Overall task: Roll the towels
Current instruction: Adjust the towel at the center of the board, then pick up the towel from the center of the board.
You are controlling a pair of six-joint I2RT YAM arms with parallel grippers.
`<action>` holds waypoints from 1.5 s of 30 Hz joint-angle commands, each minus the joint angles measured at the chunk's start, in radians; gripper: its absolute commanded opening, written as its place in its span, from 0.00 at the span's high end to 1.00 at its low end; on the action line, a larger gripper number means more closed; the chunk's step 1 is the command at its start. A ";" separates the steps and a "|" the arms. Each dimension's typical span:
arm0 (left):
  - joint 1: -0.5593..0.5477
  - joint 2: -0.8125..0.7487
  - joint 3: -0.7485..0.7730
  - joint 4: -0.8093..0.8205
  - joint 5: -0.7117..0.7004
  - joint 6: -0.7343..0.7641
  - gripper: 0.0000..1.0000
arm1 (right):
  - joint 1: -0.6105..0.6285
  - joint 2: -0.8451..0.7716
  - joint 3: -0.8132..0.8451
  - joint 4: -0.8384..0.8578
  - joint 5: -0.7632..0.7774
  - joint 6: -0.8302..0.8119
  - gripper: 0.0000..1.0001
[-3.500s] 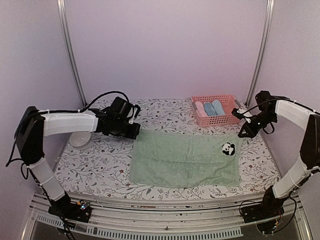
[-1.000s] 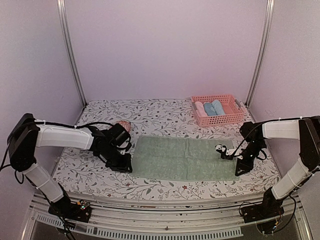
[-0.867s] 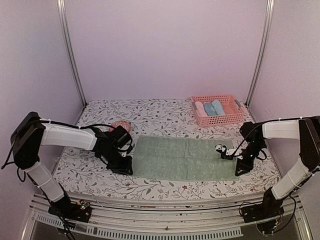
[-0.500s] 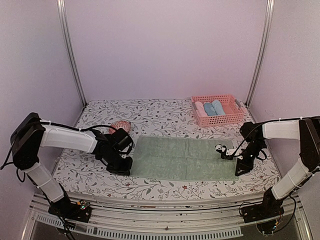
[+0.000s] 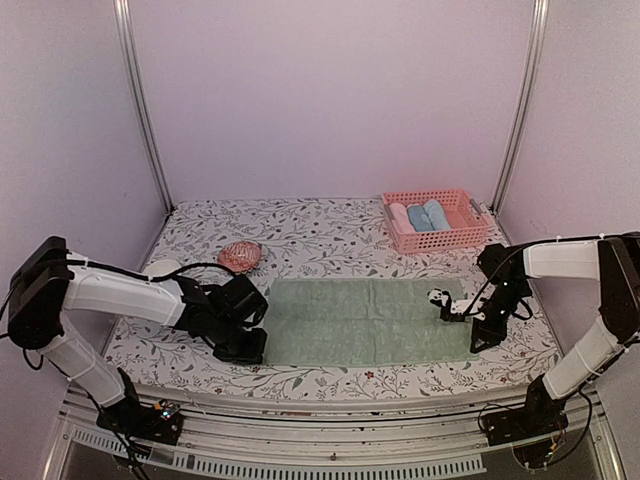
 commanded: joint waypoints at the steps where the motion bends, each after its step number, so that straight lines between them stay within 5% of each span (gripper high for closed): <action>1: -0.076 0.067 -0.068 -0.174 0.063 -0.052 0.99 | 0.007 -0.009 -0.009 -0.027 0.033 -0.024 0.60; 6: -0.109 0.047 -0.041 -0.236 0.077 -0.060 0.96 | 0.007 -0.036 0.055 -0.104 -0.046 -0.020 0.60; 12: -0.047 -0.019 0.108 -0.431 -0.043 0.022 0.75 | -0.043 -0.078 0.135 -0.155 -0.081 -0.026 0.60; 22: 0.160 -0.009 0.349 -0.227 -0.126 0.351 0.53 | -0.126 -0.004 0.468 -0.021 -0.086 0.215 0.58; 25: 0.193 0.013 0.436 -0.185 -0.126 0.434 0.51 | -0.136 -0.003 0.582 0.038 -0.046 0.302 0.43; 28: 0.226 0.035 0.501 -0.129 -0.144 0.513 0.47 | -0.150 -0.032 0.603 0.135 -0.051 0.377 0.00; 32: 0.289 0.065 0.494 0.019 -0.091 0.597 0.45 | -0.157 0.043 0.615 0.140 -0.140 0.400 0.00; 35: 0.317 0.093 0.493 0.075 -0.095 0.597 0.46 | -0.157 0.201 0.701 0.048 -0.176 0.423 0.30; 37: 0.335 0.110 0.485 0.103 -0.053 0.602 0.61 | -0.157 0.274 0.742 0.005 -0.198 0.430 0.43; 40: 0.363 0.138 0.477 0.121 0.005 0.590 0.69 | -0.157 0.340 0.760 -0.008 -0.222 0.432 0.48; 45: 0.384 0.159 0.455 0.149 0.103 0.586 0.61 | -0.157 0.443 0.788 -0.033 -0.192 0.442 0.55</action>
